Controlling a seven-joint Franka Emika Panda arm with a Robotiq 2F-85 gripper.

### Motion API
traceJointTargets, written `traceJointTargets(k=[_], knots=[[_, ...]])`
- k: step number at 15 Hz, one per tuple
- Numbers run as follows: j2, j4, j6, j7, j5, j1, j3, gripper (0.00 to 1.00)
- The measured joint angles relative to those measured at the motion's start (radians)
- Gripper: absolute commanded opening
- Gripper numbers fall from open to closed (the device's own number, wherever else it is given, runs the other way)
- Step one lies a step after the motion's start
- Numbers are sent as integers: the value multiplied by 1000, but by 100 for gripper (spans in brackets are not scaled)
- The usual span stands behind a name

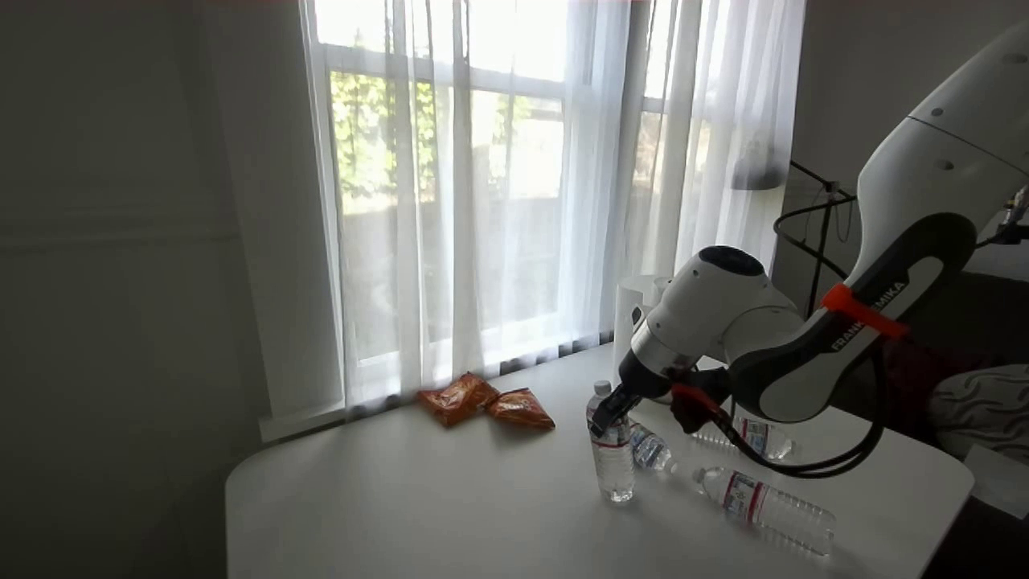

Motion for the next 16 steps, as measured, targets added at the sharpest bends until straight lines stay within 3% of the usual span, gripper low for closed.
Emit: traceJointTargets(k=[4, 12, 16], knots=[[1, -13, 3, 0, 0, -1, 0, 100], [-1, -38, 6, -9, 22, -7, 14, 100], [-17, -55, -39, -108, 193, -64, 112, 100]])
